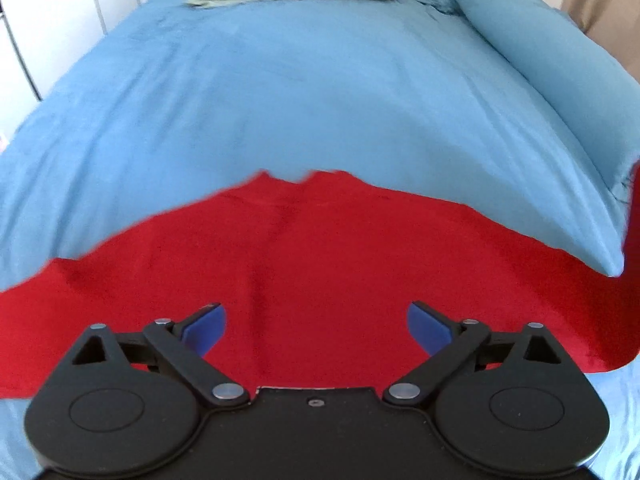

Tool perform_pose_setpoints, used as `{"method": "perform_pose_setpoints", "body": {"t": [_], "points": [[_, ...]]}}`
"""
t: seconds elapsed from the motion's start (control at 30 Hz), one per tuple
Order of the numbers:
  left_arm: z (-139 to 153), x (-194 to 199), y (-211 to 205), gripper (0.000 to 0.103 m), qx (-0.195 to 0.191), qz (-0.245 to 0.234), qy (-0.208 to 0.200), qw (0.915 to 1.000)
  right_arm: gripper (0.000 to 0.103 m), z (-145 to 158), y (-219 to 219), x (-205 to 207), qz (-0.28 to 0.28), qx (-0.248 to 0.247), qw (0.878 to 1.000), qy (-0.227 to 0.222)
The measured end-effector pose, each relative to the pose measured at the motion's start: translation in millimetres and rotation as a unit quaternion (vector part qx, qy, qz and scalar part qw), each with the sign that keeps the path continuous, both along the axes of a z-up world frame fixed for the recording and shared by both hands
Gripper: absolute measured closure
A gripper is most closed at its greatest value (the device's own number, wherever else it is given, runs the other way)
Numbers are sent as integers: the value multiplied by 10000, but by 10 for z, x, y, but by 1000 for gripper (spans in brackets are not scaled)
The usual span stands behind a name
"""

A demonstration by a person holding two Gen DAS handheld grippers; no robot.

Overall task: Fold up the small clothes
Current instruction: 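Carry the sleeve cuff with the right tool across the sweater body and release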

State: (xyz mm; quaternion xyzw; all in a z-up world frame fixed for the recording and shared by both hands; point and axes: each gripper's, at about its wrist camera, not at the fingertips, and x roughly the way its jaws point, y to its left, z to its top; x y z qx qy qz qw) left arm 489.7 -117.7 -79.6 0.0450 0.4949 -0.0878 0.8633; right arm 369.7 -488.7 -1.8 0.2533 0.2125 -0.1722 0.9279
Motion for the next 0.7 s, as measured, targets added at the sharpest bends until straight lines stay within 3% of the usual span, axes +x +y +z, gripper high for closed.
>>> {"method": "perform_pose_setpoints", "body": {"t": [0.13, 0.23, 0.47, 0.7], "points": [[56, 12, 510, 3, 132, 170, -88, 9997, 81, 149, 897, 504, 1030, 85, 9943, -269], [29, -24, 883, 3, 228, 325, -120, 9991, 81, 87, 1533, 769, 1694, 171, 9850, -270], [-184, -133, 1593, 3, 142, 772, -10, 9969, 81, -658, 2913, 1060, 2918, -285, 9557, 268], [-267, -147, 1830, 3, 41, 957, -42, 9954, 81, -1350, 3589, 924, 3402, -1062, 9315, 729]]}}
